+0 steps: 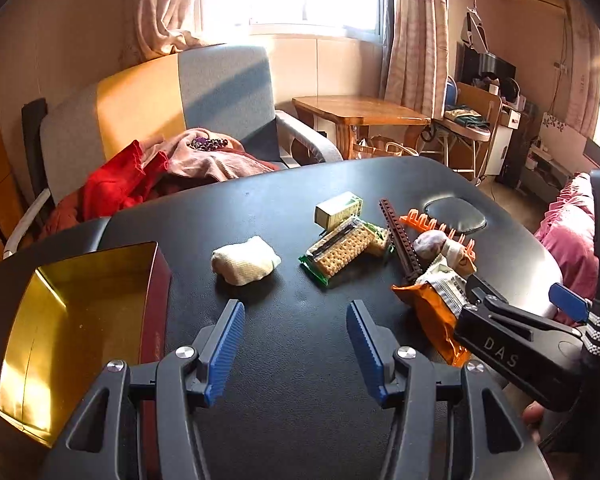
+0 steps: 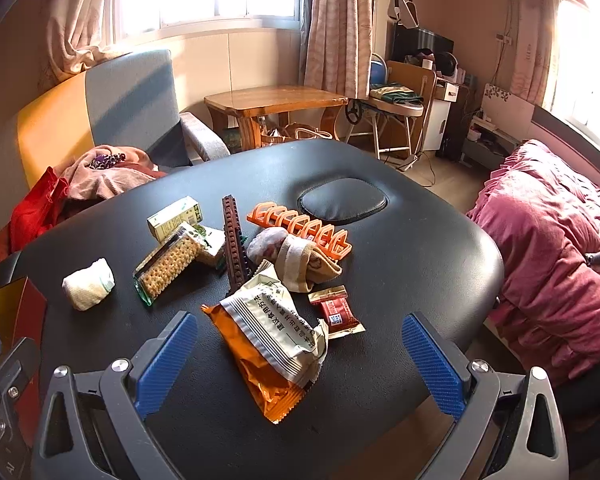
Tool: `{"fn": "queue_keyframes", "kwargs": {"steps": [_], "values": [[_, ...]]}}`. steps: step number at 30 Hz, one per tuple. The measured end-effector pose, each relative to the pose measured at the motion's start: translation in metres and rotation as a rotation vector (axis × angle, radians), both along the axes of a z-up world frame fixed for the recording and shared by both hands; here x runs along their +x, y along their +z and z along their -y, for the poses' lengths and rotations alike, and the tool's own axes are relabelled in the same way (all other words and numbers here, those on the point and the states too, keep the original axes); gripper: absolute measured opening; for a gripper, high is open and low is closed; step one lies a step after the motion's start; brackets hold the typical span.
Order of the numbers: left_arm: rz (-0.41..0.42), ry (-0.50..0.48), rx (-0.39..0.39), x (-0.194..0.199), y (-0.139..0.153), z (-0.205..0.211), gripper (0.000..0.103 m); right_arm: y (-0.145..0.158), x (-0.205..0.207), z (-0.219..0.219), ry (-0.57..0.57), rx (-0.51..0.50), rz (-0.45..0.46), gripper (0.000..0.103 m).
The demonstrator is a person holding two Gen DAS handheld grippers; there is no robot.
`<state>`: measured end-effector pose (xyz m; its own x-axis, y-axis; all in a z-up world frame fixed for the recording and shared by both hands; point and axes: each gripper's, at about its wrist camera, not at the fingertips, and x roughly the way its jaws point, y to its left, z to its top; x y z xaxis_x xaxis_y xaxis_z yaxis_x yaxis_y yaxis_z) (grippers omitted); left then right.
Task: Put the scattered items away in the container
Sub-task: 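Move the left gripper toward the orange-and-white biscuit packet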
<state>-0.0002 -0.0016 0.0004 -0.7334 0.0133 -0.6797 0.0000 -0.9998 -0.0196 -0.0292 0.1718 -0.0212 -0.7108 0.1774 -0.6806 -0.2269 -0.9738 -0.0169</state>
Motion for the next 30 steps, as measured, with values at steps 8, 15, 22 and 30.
{"fn": "queue_keyframes", "kwargs": {"steps": [8, 15, 22, 30], "values": [[0.052, -0.018, -0.030, -0.002, -0.019, -0.003, 0.054, 0.000, 0.004, -0.007, 0.024, -0.034, 0.010, 0.103], [0.104, -0.041, -0.045, -0.001, -0.049, 0.003, 0.054, -0.011, 0.013, -0.028, 0.095, -0.187, 0.000, 0.103], [0.176, -0.105, -0.022, -0.002, -0.078, 0.007, 0.054, -0.018, 0.009, -0.057, 0.281, -0.502, -0.023, 0.103], [0.263, -0.145, 0.012, -0.002, -0.108, 0.010, 0.054, -0.027, -0.014, -0.072, 0.323, -0.707, 0.015, 0.103]]}}
